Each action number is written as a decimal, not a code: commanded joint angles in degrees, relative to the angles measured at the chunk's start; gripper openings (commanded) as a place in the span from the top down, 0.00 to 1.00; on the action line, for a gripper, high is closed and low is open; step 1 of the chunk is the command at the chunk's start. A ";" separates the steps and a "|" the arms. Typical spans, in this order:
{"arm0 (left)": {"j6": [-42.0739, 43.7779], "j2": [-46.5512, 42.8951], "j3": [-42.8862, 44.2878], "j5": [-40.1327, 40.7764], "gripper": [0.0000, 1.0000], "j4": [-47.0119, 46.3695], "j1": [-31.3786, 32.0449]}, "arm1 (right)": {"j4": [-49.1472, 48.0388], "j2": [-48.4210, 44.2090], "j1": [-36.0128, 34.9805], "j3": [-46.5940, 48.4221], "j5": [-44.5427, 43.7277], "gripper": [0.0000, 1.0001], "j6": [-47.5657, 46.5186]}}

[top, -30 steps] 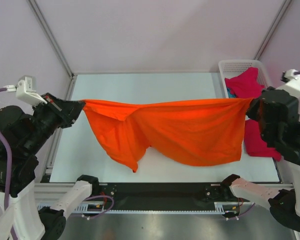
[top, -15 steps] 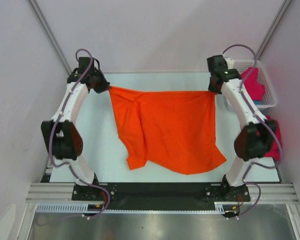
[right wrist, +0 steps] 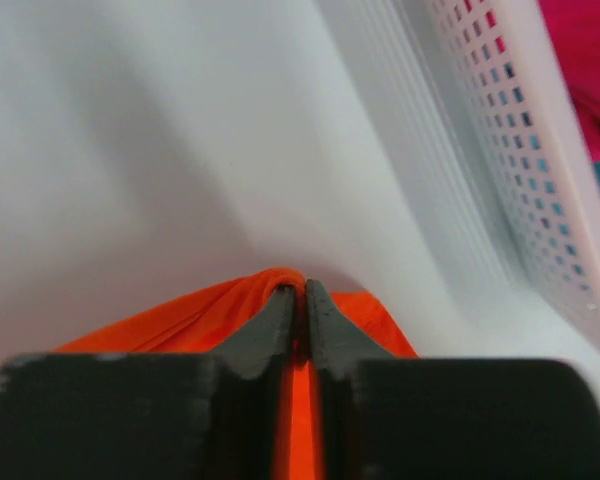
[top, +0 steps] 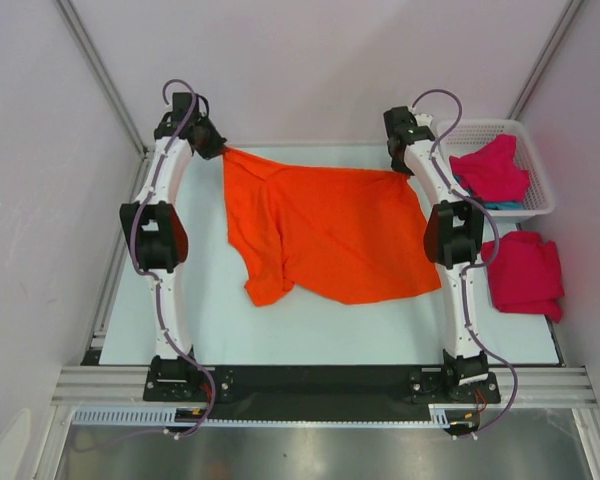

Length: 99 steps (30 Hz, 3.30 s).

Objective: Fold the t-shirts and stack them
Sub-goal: Flatten out the tshirt

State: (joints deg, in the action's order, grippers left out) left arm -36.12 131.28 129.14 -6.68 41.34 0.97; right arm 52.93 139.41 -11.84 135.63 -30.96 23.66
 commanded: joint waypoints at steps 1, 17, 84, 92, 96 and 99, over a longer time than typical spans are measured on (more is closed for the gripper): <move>-1.15 1.52 2.61 -0.79 0.71 -2.49 -2.73 | -0.28 1.74 1.02 3.59 -2.96 0.52 0.77; 4.04 -33.00 -43.58 -3.87 0.01 -9.94 1.57 | -4.84 -30.47 -3.54 -31.54 -4.90 0.36 4.28; -2.30 -53.64 -72.64 -3.51 0.87 -18.13 16.87 | -11.09 -57.76 -6.18 -79.30 6.70 0.36 7.89; -0.89 -29.70 -51.05 -8.53 0.86 -16.66 14.15 | -8.11 -60.22 -7.50 -78.68 6.00 0.36 8.51; -0.80 -23.28 -43.72 -8.27 0.84 -14.71 12.65 | -7.14 -60.75 -8.03 -78.24 5.91 0.36 8.42; -0.97 -20.29 -40.64 -7.83 0.81 -14.01 11.25 | -6.70 -60.66 -8.20 -77.80 5.74 0.36 8.16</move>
State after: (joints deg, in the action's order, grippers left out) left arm -38.33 108.62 83.37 -13.96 26.37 14.28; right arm 44.69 80.09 -19.59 56.05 -24.51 31.51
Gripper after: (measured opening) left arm 0.175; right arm 0.640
